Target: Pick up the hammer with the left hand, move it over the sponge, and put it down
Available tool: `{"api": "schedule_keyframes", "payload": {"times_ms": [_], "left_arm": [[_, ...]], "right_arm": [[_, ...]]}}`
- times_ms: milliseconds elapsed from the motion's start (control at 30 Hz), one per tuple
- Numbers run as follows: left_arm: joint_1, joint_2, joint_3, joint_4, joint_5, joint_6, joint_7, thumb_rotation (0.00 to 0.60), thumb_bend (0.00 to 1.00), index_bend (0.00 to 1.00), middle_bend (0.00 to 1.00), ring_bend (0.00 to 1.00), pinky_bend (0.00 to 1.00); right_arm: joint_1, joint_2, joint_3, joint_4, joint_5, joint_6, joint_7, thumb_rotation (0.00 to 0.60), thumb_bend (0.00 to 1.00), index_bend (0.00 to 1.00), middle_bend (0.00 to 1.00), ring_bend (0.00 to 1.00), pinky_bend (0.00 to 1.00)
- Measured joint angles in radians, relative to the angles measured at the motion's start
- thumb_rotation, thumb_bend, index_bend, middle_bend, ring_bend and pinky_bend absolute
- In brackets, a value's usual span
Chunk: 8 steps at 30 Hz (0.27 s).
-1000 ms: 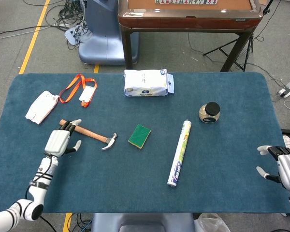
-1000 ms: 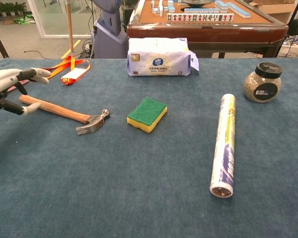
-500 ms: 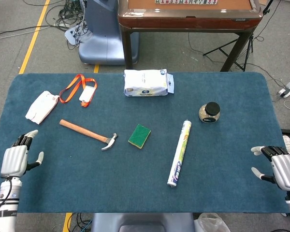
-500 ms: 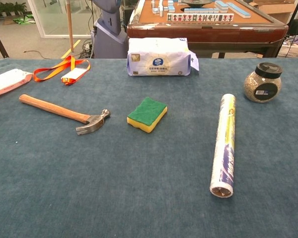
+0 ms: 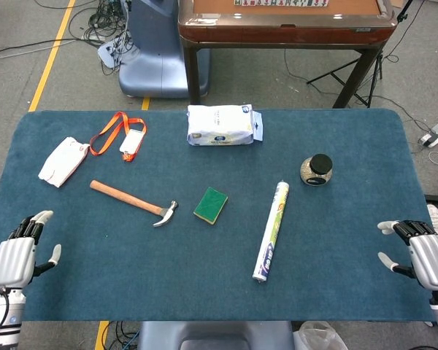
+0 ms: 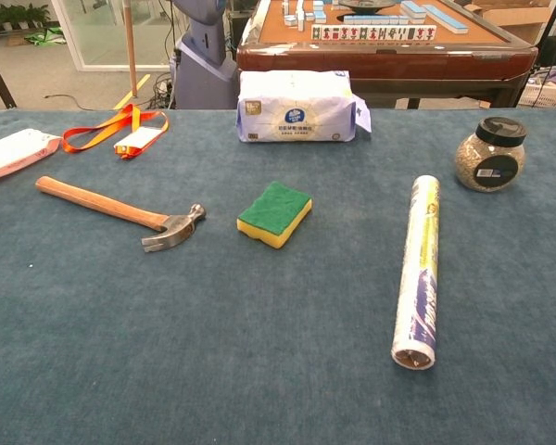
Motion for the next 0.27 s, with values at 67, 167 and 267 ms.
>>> {"api": "schedule_keyframes", "payload": {"times_ms": [67,167,267], "left_arm": [[0.007,-0.003,0.0,-0.001,0.012,0.006,-0.002,0.6,0.35,0.15,0.16,0.12,0.25],[0.017,-0.008,0.001,-0.004,0.026,0.014,-0.006,0.6,0.35,0.15,0.16,0.12,0.25],[0.027,-0.014,0.002,-0.005,0.033,0.018,-0.007,0.6,0.35,0.15,0.16,0.12,0.25]], "right_arm": [[-0.003,-0.001,0.0,-0.001,-0.001,0.007,-0.002,0.6,0.17,0.37,0.44,0.32,0.33],[-0.008,-0.001,0.001,-0.004,0.001,0.015,-0.008,0.6,0.17,0.37,0.44,0.32,0.33],[-0.011,0.0,0.002,-0.008,0.006,0.02,-0.01,0.6,0.17,0.37,0.44,0.32,0.33]]}}
